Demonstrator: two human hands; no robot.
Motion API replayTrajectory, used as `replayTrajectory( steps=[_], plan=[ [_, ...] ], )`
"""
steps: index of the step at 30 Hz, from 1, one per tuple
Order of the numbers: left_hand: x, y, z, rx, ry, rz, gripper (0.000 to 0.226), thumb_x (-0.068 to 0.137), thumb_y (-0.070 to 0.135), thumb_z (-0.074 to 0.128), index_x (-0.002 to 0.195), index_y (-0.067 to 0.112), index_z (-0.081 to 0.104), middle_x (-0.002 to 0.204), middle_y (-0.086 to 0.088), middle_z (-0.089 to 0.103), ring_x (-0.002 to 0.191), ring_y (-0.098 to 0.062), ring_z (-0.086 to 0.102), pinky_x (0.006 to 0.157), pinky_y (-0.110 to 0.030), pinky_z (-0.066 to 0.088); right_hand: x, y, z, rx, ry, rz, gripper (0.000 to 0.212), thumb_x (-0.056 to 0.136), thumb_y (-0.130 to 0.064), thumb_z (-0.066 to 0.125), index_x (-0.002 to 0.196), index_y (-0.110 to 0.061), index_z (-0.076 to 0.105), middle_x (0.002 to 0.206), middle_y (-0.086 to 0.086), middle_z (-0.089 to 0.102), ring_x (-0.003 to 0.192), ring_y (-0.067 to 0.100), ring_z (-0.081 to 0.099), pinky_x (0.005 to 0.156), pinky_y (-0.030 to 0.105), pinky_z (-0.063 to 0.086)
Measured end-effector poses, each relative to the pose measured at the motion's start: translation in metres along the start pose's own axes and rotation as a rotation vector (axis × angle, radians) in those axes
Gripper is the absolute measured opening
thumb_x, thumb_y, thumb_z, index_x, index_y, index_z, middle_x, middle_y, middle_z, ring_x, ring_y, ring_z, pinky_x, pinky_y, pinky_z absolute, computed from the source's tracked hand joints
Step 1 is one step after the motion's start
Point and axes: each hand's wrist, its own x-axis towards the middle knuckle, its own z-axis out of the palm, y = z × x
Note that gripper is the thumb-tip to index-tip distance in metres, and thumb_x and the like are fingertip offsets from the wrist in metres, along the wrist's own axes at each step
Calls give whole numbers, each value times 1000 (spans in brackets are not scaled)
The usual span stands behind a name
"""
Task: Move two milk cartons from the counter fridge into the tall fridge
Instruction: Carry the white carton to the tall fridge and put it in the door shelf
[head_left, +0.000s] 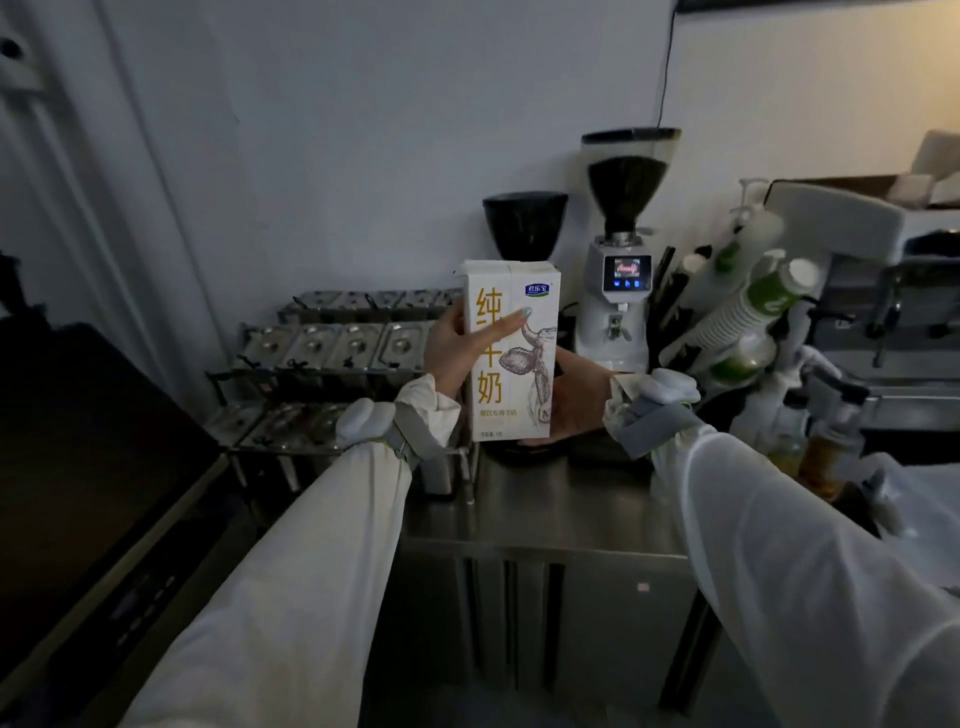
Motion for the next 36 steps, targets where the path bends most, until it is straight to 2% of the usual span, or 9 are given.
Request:
replayTrajectory(
  steps=[5,10,13,16,20,23,27,32,36],
  plan=[
    [31,53,-24,-2,28,23,35,78,22,85,106,8,71,98,-5,79,85,-24,77,71,-35,62,3,-62,24,82,-36,78,83,80,-72,50,134,-10,53,135,16,56,114,39,59,80,52,57],
    [33,82,-49,-49,56,8,39,72,22,89,104,10,69,99,-7,79,88,-28,77,74,-41,63,-4,-90,58,-44,-6,-27,35,98,-32,50,122,-7,57,107,8,68,111,41,63,69,39,60],
    [22,93,-67,-15,125,21,46,73,20,88,110,3,67,100,-8,79,84,-24,77,71,-35,62,-7,-97,81,-17,-125,17,67,92,-62,35,104,-4,65,101,12,73,98,32,71,59,39,60],
    [-2,97,-85,17,200,8,49,72,23,89,111,2,67,101,-8,79,87,-27,77,73,-37,62,1,-89,105,-63,-210,67,88,87,-71,38,137,1,44,143,22,46,133,41,44,99,48,49],
    [-46,96,-114,53,320,-13,41,75,18,88,108,4,68,100,-7,79,83,-22,77,71,-33,61,16,-65,139,-116,-227,112,78,85,-71,40,128,-8,56,121,15,63,105,35,62,78,47,58],
    [-86,97,-140,52,424,-44,34,75,14,87,103,12,70,100,-6,79,85,-23,77,72,-34,62,21,-45,176,-165,-325,187,84,77,-77,47,131,-13,57,130,13,61,113,35,61,84,50,55],
    [-142,107,-184,133,564,-50,39,74,17,88,108,10,68,102,-7,78,87,-22,77,73,-33,61,14,-27,240,-207,-515,239,79,81,-76,41,126,-14,59,126,12,62,106,33,63,67,48,59],
    [-225,139,-243,213,757,-61,33,76,18,86,104,16,69,98,-2,78,84,-17,76,71,-27,60,-3,-3,344,-299,-643,301,78,82,-75,42,125,-13,60,131,14,59,111,35,58,76,50,58],
    [-288,165,-283,273,883,-57,30,78,16,85,102,18,67,95,2,78,80,-12,76,67,-23,58,-32,14,418,-354,-815,318,66,88,-69,35,106,-13,65,102,13,72,99,34,62,77,46,53]
  ],
)
